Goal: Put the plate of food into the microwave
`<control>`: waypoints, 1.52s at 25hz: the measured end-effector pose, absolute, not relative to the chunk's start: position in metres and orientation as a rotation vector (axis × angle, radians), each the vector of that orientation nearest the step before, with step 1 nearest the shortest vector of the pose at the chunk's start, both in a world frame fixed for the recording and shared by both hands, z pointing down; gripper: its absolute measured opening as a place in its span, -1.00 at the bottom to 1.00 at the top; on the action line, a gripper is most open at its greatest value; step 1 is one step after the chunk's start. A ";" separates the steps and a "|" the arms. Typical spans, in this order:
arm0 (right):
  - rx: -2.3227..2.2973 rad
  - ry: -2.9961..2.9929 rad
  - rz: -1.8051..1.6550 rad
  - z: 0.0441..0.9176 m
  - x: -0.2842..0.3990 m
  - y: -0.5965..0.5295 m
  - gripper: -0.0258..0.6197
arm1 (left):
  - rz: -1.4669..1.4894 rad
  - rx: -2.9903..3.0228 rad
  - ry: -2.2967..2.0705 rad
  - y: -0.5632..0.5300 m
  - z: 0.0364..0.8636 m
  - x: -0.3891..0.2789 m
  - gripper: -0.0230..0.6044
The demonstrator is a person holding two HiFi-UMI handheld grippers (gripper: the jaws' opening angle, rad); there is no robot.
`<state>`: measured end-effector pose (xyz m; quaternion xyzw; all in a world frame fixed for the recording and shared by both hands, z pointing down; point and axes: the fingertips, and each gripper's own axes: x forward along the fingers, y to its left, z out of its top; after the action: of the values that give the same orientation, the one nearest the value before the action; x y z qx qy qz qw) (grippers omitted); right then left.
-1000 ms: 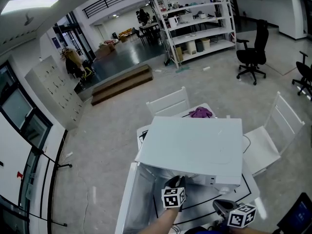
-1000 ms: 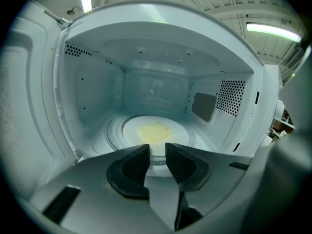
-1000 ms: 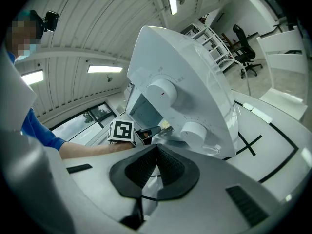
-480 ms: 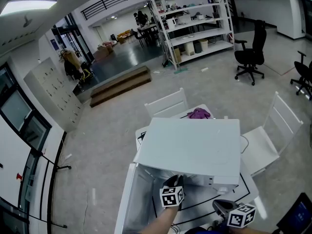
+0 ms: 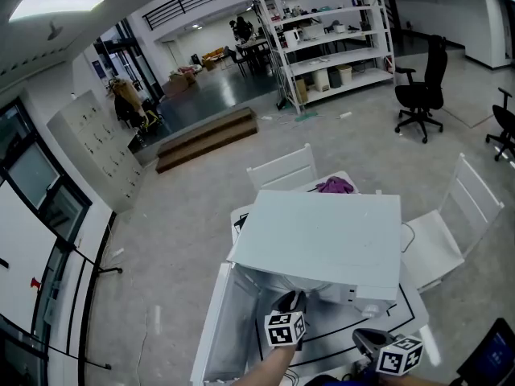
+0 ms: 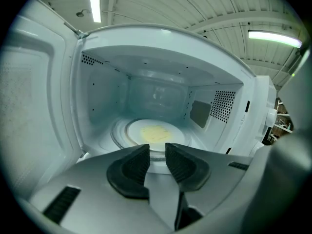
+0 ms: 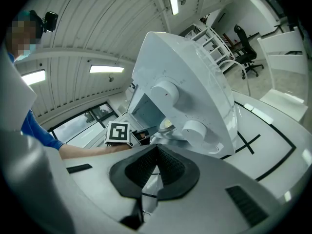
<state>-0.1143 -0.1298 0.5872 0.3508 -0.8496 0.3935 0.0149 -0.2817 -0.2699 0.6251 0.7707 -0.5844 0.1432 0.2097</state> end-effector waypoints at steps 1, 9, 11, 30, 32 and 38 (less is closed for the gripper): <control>1.086 -2.647 1.223 0.587 -0.114 -0.128 -0.92 | 0.393 2.145 -1.627 -0.267 0.624 -0.281 -0.58; 1.055 -2.659 1.203 0.587 -0.117 -0.119 -0.92 | 0.355 2.166 -1.626 -0.240 0.616 -0.281 -0.58; 1.053 -2.662 1.198 0.586 -0.119 -0.116 -0.92 | 0.347 2.171 -1.622 -0.232 0.615 -0.282 -0.58; 1.127 -2.666 1.171 0.581 -0.134 -0.078 -0.92 | 0.251 2.263 -1.508 -0.150 0.598 -0.275 -0.91; 1.115 -2.675 1.159 0.578 -0.134 -0.076 -0.92 | 0.230 2.268 -1.499 -0.142 0.592 -0.271 -0.91; 1.062 -2.719 1.114 0.567 -0.135 -0.070 -0.92 | 0.148 2.302 -1.489 -0.114 0.566 -0.255 -0.91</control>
<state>-0.1345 -0.0701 0.5672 0.3400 -0.8702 0.3565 0.0085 -0.2546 -0.1138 0.5665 0.8221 -0.5318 0.0527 0.1965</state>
